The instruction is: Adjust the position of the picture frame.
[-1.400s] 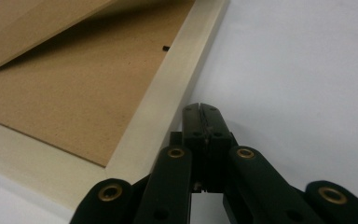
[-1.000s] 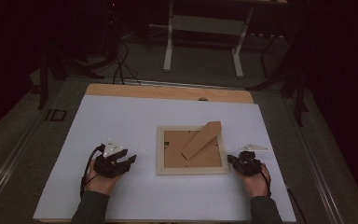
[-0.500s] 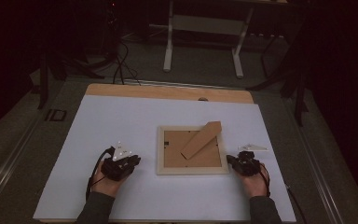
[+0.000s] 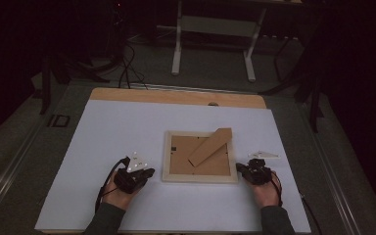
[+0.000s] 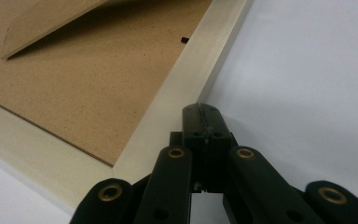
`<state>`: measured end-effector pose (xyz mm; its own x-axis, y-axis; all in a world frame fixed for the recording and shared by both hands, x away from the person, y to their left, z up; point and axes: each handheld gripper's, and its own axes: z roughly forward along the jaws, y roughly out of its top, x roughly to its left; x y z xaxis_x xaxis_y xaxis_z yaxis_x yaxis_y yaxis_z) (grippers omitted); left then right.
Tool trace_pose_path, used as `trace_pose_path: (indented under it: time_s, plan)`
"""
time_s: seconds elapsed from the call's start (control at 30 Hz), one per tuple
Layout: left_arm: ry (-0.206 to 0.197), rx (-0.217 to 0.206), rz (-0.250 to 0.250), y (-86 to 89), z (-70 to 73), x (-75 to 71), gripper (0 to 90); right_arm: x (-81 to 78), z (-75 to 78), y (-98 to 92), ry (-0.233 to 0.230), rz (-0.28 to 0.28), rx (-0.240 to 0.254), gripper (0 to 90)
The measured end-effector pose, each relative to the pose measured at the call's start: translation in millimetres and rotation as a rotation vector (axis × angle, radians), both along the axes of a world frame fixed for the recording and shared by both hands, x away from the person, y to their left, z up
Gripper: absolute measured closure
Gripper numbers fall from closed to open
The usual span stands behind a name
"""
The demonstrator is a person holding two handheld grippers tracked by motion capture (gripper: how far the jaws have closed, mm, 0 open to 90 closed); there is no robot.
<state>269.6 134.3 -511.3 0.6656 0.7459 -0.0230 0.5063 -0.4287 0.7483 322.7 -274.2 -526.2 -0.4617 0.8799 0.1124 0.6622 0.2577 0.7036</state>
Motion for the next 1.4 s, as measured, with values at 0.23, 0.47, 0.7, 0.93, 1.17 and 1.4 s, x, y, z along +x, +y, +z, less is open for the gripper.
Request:
trace_pose_path:
  time_s: [0.23, 0.47, 0.7, 0.93, 1.17, 1.4]
  plan:
    - [0.012, 0.015, -0.013, -2.6, -4.0, 0.7, 90.0, -0.5, 0.1, 2.9, -0.002, 0.015, -0.004, 90.0]
    - [0.010, 0.012, -0.014, -4.0, -5.3, 0.9, 90.0, -1.7, 0.3, 10.2, -0.007, 0.038, -0.014, 90.0]
    - [0.011, 0.016, 0.007, -0.7, -7.1, 3.3, 90.0, -3.6, 0.0, 17.7, -0.021, 0.066, -0.029, 90.0]
    - [0.013, 0.032, 0.020, -0.4, -10.4, 5.2, 90.0, -5.5, 0.2, 26.0, -0.029, 0.096, -0.039, 90.0]
    - [0.002, 0.059, 0.049, 1.9, -14.3, 8.2, 90.0, -6.9, 0.0, 30.9, -0.032, 0.112, -0.042, 90.0]
    - [-0.002, 0.075, 0.067, 1.6, -17.3, 11.0, 90.0, -7.5, -0.1, 33.6, -0.035, 0.123, -0.047, 90.0]
